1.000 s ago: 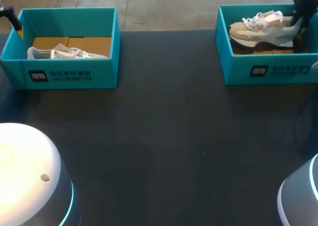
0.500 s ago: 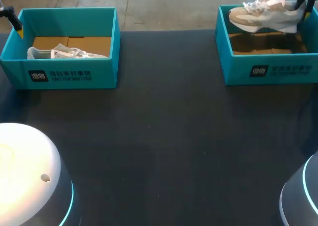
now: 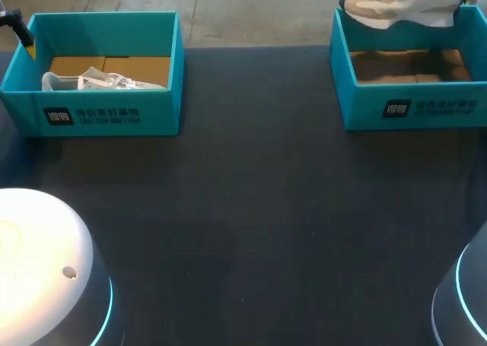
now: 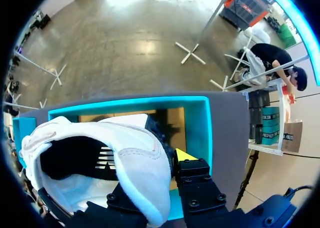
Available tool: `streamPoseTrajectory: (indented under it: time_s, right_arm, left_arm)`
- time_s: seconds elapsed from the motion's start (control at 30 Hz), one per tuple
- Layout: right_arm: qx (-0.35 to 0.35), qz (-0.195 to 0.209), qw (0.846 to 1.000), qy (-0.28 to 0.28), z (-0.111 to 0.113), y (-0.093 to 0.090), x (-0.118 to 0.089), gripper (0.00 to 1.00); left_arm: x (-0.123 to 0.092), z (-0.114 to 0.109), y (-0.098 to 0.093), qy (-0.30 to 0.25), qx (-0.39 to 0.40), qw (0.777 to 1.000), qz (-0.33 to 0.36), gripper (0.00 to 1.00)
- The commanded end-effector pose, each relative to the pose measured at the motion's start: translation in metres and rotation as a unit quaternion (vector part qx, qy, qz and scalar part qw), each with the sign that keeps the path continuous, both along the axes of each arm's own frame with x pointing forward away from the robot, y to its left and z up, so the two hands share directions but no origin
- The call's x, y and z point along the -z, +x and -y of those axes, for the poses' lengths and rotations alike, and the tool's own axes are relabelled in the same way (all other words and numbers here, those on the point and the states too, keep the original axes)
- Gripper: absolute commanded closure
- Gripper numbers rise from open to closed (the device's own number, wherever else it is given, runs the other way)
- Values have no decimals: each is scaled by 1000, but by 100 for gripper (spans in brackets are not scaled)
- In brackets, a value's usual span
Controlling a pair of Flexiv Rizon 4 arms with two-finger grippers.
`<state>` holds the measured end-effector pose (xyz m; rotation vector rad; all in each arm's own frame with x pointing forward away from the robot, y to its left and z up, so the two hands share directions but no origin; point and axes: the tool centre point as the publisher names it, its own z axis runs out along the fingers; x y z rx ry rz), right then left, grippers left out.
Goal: Take the shoe out of the shoebox, open the shoe tongue, remove and reinsert the insole, then place the shoe into the shoebox
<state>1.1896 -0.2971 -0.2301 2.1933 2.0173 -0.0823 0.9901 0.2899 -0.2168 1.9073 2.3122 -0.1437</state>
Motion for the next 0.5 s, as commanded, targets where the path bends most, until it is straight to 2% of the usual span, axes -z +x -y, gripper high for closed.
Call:
streamPoseTrajectory:
  time_s: [0.03, 0.5]
  right_arm:
    - [-8, 41, 999, -13, -13, -22, -26, 100]
    - [-7, 57, 998, -19, -44, -71, -51, 100]
  left_arm:
    - [0, 0, -1, 1, 0, 1000, 1, 0]
    - [0, 0, -1, 1, 0, 1000, 1, 0]
